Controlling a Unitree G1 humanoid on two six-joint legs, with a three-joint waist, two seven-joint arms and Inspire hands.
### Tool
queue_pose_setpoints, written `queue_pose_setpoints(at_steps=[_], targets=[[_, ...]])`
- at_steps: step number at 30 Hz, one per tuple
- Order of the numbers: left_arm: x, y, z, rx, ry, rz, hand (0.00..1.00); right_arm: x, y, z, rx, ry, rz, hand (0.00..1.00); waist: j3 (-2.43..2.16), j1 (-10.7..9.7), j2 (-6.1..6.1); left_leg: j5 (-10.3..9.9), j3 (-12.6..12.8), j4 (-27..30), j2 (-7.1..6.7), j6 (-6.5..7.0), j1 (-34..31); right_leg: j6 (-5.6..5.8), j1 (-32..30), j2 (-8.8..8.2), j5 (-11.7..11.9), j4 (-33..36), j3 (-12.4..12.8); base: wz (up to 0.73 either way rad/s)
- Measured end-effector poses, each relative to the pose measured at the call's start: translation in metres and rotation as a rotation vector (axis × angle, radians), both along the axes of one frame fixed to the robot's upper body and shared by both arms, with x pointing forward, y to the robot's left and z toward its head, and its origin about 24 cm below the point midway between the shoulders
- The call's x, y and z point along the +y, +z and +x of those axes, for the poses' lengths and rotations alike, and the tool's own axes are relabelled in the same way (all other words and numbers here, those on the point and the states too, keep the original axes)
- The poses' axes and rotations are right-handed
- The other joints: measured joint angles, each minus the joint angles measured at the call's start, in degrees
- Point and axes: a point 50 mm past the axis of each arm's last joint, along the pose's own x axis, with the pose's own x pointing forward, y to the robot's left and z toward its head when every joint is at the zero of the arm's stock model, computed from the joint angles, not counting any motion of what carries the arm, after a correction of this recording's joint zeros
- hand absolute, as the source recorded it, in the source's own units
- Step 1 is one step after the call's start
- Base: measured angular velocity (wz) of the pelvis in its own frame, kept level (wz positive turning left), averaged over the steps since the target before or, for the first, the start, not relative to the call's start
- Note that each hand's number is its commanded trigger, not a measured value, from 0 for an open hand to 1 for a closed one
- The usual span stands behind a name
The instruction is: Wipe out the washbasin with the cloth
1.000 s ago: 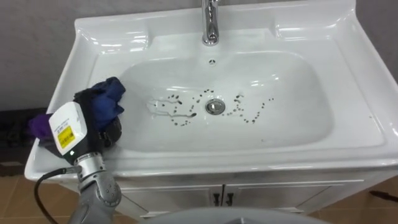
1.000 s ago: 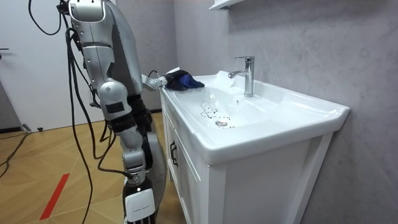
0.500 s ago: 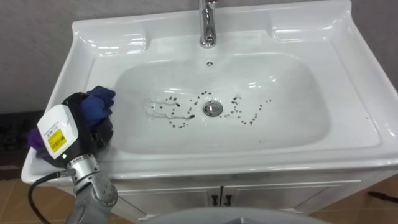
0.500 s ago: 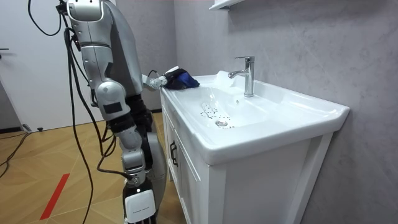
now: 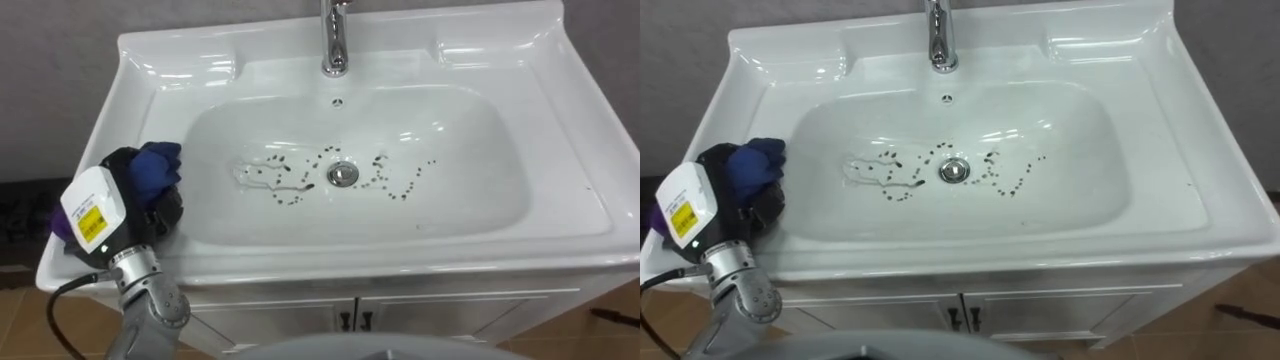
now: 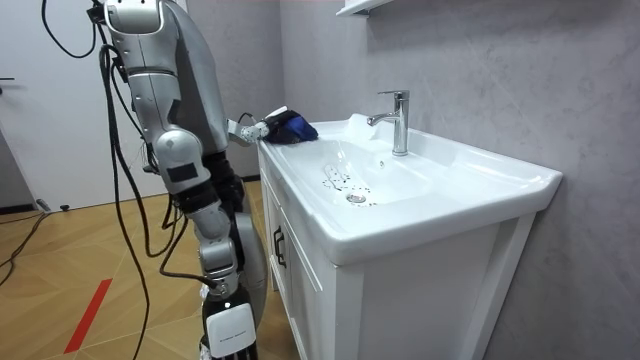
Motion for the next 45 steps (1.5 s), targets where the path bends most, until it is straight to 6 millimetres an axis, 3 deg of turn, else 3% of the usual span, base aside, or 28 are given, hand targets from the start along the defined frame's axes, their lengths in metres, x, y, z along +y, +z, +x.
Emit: queue_pose_setpoints(at_steps=[12,19,21,22,27,29,39,45], targets=[[-0.003,0.009,0.016,-0.022,0.017,-0.024,1.0,0.001,-0.001,0.006,-0.029,0.008,0.001,0.0,0.1,-0.1,-0.43,0.0,-0.8,0.7,0.08,-0.03,-1.6,-0.09,-0.6,0.0,0.1,0.0,-0.9,0.04],[0.001,0.021,0.027,-0.044,0.031,-0.024,1.0,0.009,-0.003,0.008,-0.049,0.011,0.028,0.0,0.7,-1.0,-0.6,0.0,-1.1,0.8,0.04,-0.02,-2.6,-0.09,-1.3,0.0,0.1,-0.2,-0.9,0.02],[0.004,0.028,0.03,-0.064,0.037,-0.025,1.0,0.009,-0.003,0.011,-0.066,0.017,0.031,0.0,0.87,-1.5,-0.04,0.0,-1.2,0.9,0.04,-0.02,-3.3,-0.11,-2.0,0.0,0.1,-0.1,-1.0,0.02],[0.005,0.033,0.032,-0.087,0.043,-0.023,1.0,0.009,-0.003,0.011,-0.071,0.018,0.034,0.0,1.33,-1.9,-0.11,0.0,-1.3,0.9,0.04,-0.02,-3.5,-0.11,-2.1,0.0,0.1,-0.2,-1.0,0.03],[0.005,0.05,0.044,-0.152,0.014,-0.022,1.0,0.01,-0.003,0.006,-0.054,0.014,0.043,0.0,1.46,-2.2,0.56,0.0,-1.2,0.8,0.04,-0.03,-3.9,-0.15,-2.6,0.0,0.2,0.1,-0.9,0.0],[0.003,0.054,0.049,-0.153,-0.008,-0.03,1.0,0.009,-0.003,0.007,-0.056,0.014,0.043,0.0,1.49,-3.2,0.91,0.0,-1.2,0.8,0.02,-0.03,-4.1,-0.15,-2.7,0.0,0.2,0.0,-0.9,0.0],[-0.002,0.045,0.054,0.008,-0.101,-0.102,1.0,0.011,-0.003,0.009,-0.055,0.01,0.084,0.0,1.46,-3.8,1.45,0.0,-0.9,0.8,0.02,-0.02,-4.0,-0.15,-2.4,0.0,0.2,0.0,-0.9,0.0],[-0.003,0.045,0.056,0.064,-0.145,-0.117,1.0,0.008,-0.003,0.018,-0.073,0.018,0.077,0.0,1.93,-4.7,2.32,0.0,-0.9,0.9,0.02,-0.03,-4.2,-0.15,-2.4,-0.05,0.2,0.0,-1.3,0.03]])
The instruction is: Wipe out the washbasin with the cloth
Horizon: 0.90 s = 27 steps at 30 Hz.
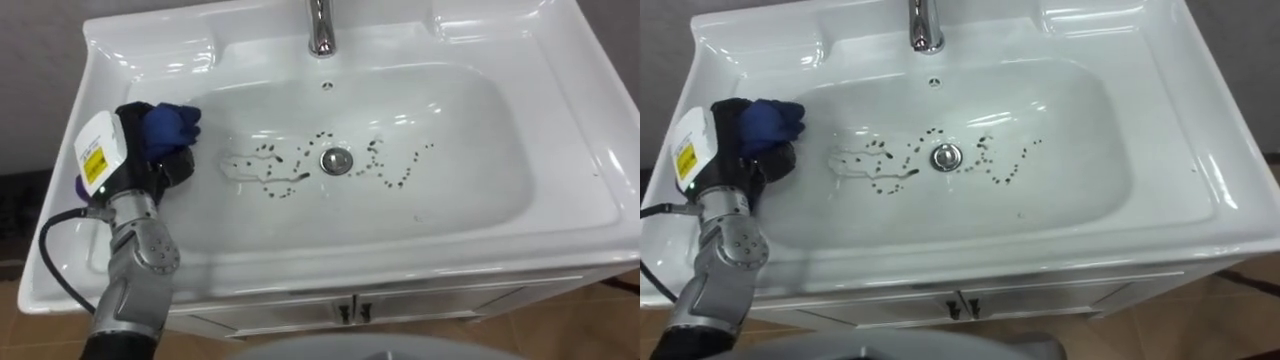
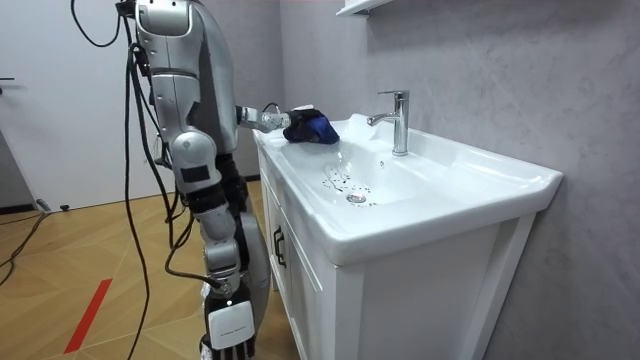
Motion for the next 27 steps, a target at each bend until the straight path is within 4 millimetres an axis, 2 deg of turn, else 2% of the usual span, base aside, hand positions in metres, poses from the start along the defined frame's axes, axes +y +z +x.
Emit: queue_pose_setpoints(at_steps=[4,8,13,16,18,22,25,27], targets=[[-0.005,0.001,0.007,0.036,-0.06,-0.006,1.0,-0.003,0.001,0.001,-0.001,0.003,-0.006,0.0,0.19,0.0,0.27,0.0,0.0,0.1,0.0,0.01,-0.4,0.0,-0.4,-0.02,0.0,0.0,0.2,0.0],[-0.012,0.004,0.015,0.058,-0.117,0.002,1.0,-0.003,0.001,0.001,-0.002,0.013,-0.006,0.0,0.16,0.0,0.25,0.0,0.2,0.2,-0.03,0.01,-0.6,0.02,-0.7,-0.01,0.0,0.0,0.5,0.0],[-0.021,0.01,0.022,0.073,-0.181,-0.012,1.0,-0.003,0.001,0.005,-0.015,0.028,-0.005,0.0,-0.11,-0.2,0.36,0.0,0.3,1.2,0.02,0.01,-1.5,-0.08,-1.3,-0.04,0.1,0.4,0.4,0.0],[-0.026,0.013,0.025,0.073,-0.209,-0.013,1.0,-0.005,0.001,0.008,-0.03,0.033,-0.01,0.0,0.02,-0.2,0.02,0.0,0.4,1.2,0.02,0.01,-1.7,-0.09,-1.4,-0.03,0.1,0.4,0.3,0.0],[-0.026,0.015,0.027,0.078,-0.221,0.013,1.0,-0.005,0.002,0.008,-0.032,0.035,-0.012,0.0,0.13,-0.2,-0.14,0.0,0.4,1.2,0.02,0.01,-1.7,-0.09,-1.5,-0.03,0.1,0.2,0.3,0.0],[-0.021,0.024,0.032,0.085,-0.243,0.099,1.0,-0.006,0.002,0.007,-0.03,0.034,-0.015,0.0,0.06,-0.1,0.02,0.0,0.7,1.2,0.02,0.01,-1.8,-0.08,-1.6,-0.02,0.1,0.1,0.6,-0.01],[-0.023,0.037,0.036,0.049,-0.259,0.183,1.0,-0.008,0.002,0.004,-0.016,0.03,-0.019,0.0,-0.15,-0.1,0.5,0.0,0.7,1.1,0.01,0.01,-1.7,-0.08,-1.5,-0.02,0.1,0.1,0.6,0.0],[-0.024,0.042,0.039,0.029,-0.264,0.212,1.0,-0.008,0.002,0.003,-0.011,0.029,-0.021,0.0,-0.13,0.0,0.87,0.0,0.7,1.0,0.01,0.01,-1.5,-0.08,-1.4,-0.03,0.1,0.1,0.7,0.0]])
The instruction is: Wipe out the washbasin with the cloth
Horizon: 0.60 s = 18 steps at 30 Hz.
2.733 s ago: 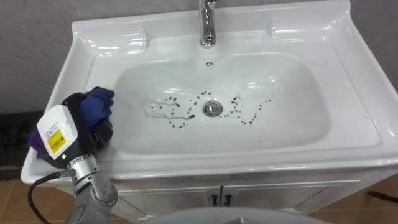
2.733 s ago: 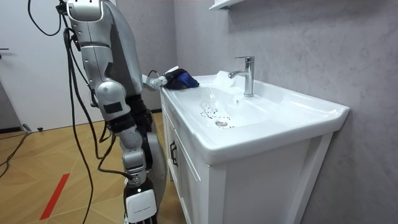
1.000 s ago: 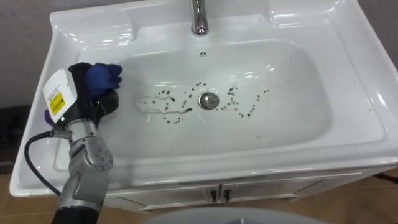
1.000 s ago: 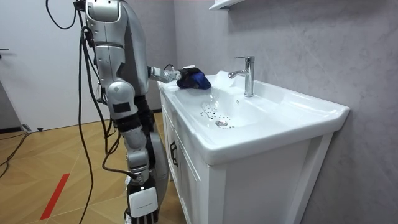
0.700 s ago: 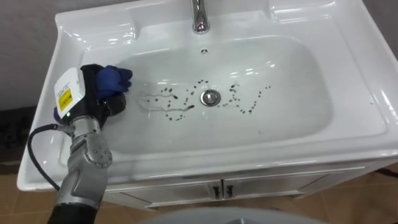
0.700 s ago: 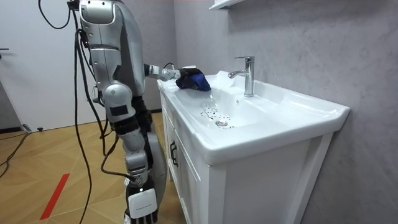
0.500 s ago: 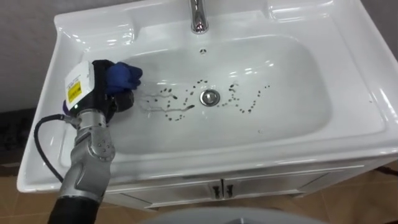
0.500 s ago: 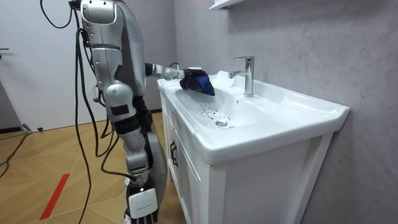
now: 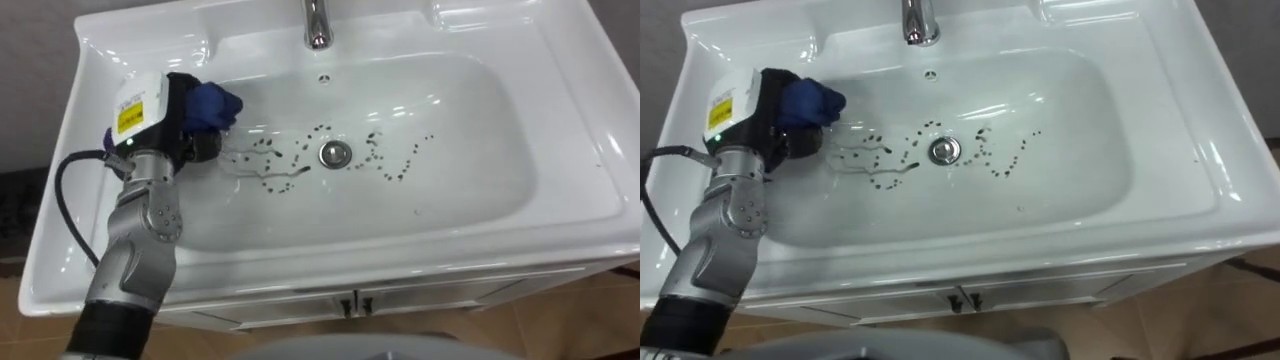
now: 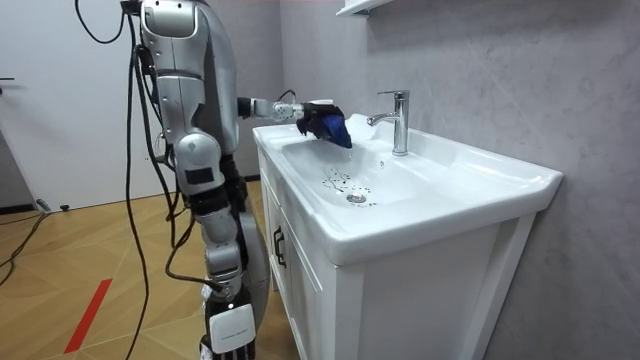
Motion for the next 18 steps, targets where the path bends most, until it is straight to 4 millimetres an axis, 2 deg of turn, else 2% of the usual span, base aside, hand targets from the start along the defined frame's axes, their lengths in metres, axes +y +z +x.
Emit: queue_pose_setpoints(at_steps=[7,13,18], targets=[[-0.002,0.009,0.007,-0.028,0.002,0.082,1.0,-0.003,0.001,-0.003,0.009,0.007,-0.01,0.0,0.1,-0.3,0.3,0.0,0.0,0.0,0.0,0.0,0.1,0.0,0.0,0.0,0.0,0.0,0.0,0.0],[-0.01,0.005,0.007,0.005,-0.032,0.087,1.0,-0.002,0.001,-0.005,0.026,0.05,-0.012,0.0,0.39,-0.3,0.17,0.0,0.3,0.0,0.02,0.0,-0.2,-0.01,-0.4,-0.02,0.0,0.1,0.1,-0.01],[-0.012,0.001,0.007,0.033,-0.047,0.096,1.0,-0.002,0.001,-0.006,0.035,0.072,-0.013,0.0,0.41,0.0,0.16,0.0,1.2,0.0,0.02,0.0,-0.1,0.05,-0.7,-0.01,0.1,0.2,1.2,-0.1]])
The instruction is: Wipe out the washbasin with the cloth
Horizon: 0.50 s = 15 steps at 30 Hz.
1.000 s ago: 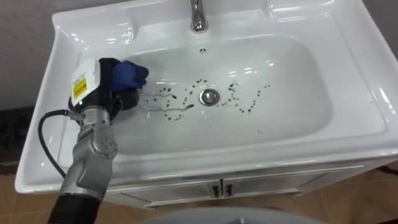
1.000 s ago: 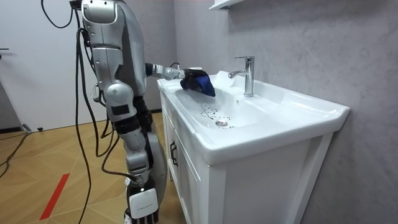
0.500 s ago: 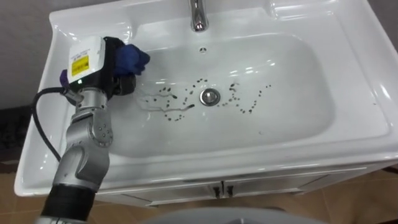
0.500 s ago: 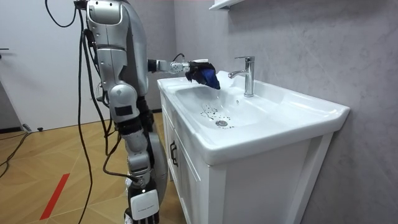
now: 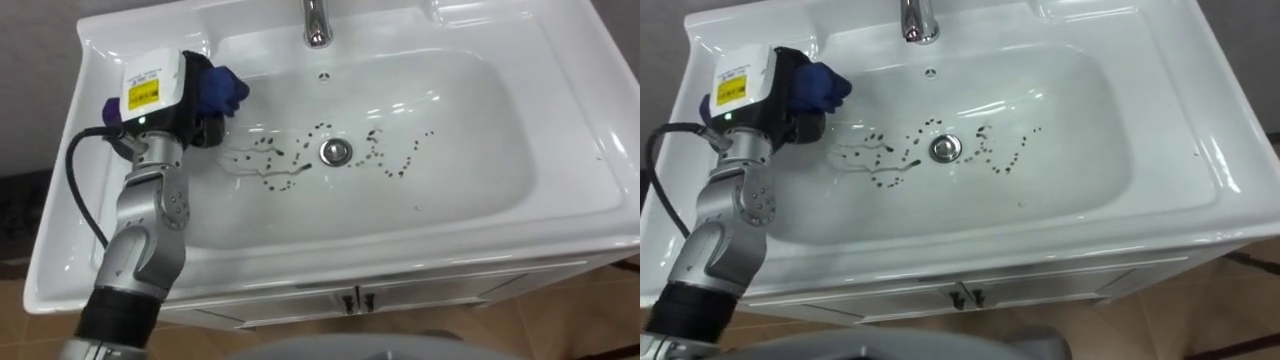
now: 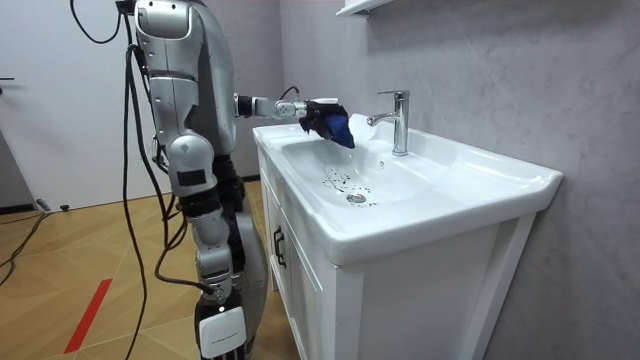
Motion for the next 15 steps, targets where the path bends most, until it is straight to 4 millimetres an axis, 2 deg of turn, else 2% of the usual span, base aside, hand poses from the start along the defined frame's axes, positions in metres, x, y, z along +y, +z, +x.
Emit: queue_pose_setpoints(at_steps=[3,8,15], targets=[[0.002,-0.006,-0.001,0.025,0.006,0.015,1.0,0.0,0.0,0.0,0.001,0.005,0.001,0.0,0.03,0.0,-0.05,0.0,0.3,-0.1,0.0,0.0,0.4,0.01,0.2,0.02,0.0,-0.1,0.3,-0.05],[0.009,-0.032,-0.008,0.142,0.034,0.035,1.0,0.001,0.0,0.003,-0.01,0.011,0.005,0.0,0.13,-0.4,-0.26,0.0,0.3,-0.1,0.0,0.0,0.7,0.01,0.6,0.02,0.0,-0.2,0.3,-0.01],[0.009,-0.039,-0.012,0.17,0.028,0.077,1.0,0.001,0.0,0.009,-0.033,0.041,0.007,0.0,-0.05,-0.9,-0.95,0.0,0.3,-0.1,0.0,0.0,0.7,0.02,0.7,0.02,0.1,-0.2,0.4,0.0]])
